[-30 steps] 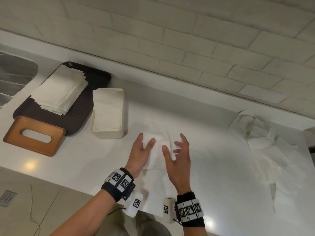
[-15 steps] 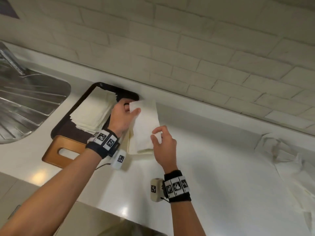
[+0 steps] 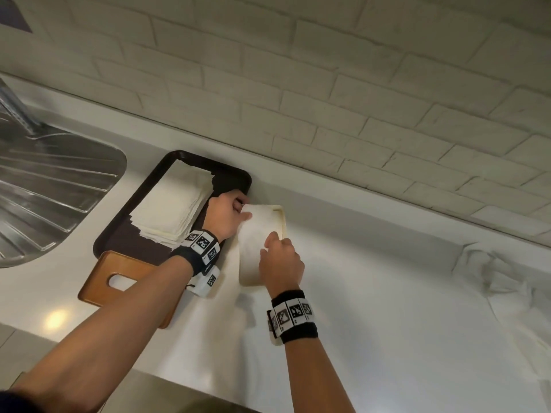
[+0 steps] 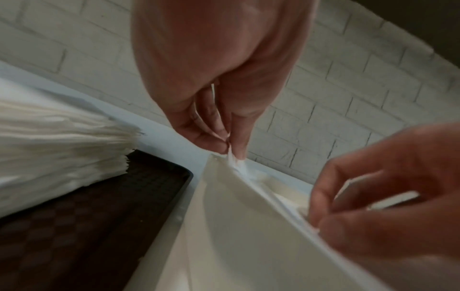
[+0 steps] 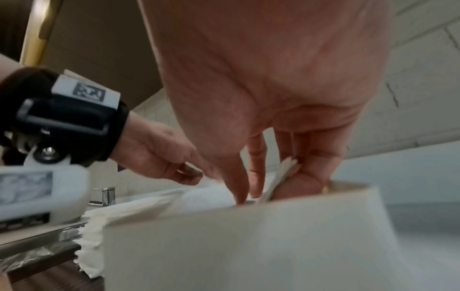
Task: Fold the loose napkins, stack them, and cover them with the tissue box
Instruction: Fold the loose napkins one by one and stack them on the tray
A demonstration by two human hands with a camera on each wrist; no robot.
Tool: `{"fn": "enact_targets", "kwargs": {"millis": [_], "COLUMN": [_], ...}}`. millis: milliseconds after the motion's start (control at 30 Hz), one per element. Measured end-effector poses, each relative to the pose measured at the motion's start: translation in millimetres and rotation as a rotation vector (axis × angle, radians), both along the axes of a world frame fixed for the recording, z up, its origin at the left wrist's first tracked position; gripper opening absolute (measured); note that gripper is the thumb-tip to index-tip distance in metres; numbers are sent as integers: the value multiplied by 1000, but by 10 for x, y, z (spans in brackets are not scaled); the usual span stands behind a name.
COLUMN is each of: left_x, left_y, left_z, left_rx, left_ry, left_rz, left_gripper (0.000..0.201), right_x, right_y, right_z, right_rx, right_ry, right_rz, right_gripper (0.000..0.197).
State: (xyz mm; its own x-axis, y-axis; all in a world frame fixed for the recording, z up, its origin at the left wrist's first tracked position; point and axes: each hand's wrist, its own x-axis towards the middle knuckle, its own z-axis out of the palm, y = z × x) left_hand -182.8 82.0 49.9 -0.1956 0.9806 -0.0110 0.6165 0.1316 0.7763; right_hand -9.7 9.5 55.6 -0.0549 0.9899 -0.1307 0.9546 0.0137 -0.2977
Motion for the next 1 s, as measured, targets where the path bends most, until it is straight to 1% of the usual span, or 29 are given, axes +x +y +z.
{"fn": "enact_targets", "kwargs": {"millis": [100, 167, 233, 300, 333, 400, 467, 500, 533, 567, 600, 633, 667, 700, 733, 767, 800, 900, 1000], "left_x": [1, 4, 6, 31, 45, 69, 90, 94, 95, 106, 124, 154, 182, 211, 235, 245, 250, 304, 384], "left_y": [40, 53, 62, 54, 54, 45, 16, 2, -17, -36, -62, -78, -87, -85, -65, -29, 5, 137, 223], "left_z": [-21, -41, -73, -94, -110, -134, -105, -77, -37, -5, 20, 40, 38, 28, 17, 7, 13, -31, -41], "left_rx": [8, 1, -8, -18, -15, -6, 59, 128, 197, 255, 290, 284, 218, 118, 22, -49, -100, -185, -289], "left_ry": [-33, -30, -13, 33, 60, 101, 167, 236, 307, 363, 404, 435, 495, 591, 699, 780, 814, 833, 865], "left_rz": [-12, -24, -45, -75, -89, -100, -90, -83, -83, -110, -180, -299, -442, -579, -680, -740, -763, -800, -835], "left_gripper": [36, 36, 37, 35, 33, 34, 35, 34, 32, 30, 26, 22, 19, 18, 21, 25, 31, 59, 66], "right_x": [-37, -2, 39, 47, 45, 34, 46, 58, 65, 67, 64, 54, 45, 40, 45, 63, 79, 139, 216], "right_y": [16, -2, -35, -75, -94, -127, -141, -143, -158, -181, -220, -249, -270, -288, -295, -292, -289, -333, -421], "right_z": [-45, -76, -80, -68, -62, -64, -77, -85, -79, -69, -60, -59, -55, -68, -68, -83, -88, -78, -100], "right_rx": [28, 4, -5, 5, 16, 99, 233, 277, 278, 276, 253, 215, 136, 56, -4, -28, -35, -29, -56], "right_ry": [-38, -1, 25, 41, 48, 85, 146, 160, 175, 177, 164, 134, 106, 92, 88, 93, 93, 31, -34], "right_rz": [-10, -40, -64, -56, -51, -58, -49, -18, 46, 127, 207, 272, 319, 341, 337, 348, 362, 403, 453], "right_gripper": [20, 23, 21, 17, 17, 25, 33, 35, 34, 28, 19, 21, 34, 45, 49, 49, 48, 50, 50]}}
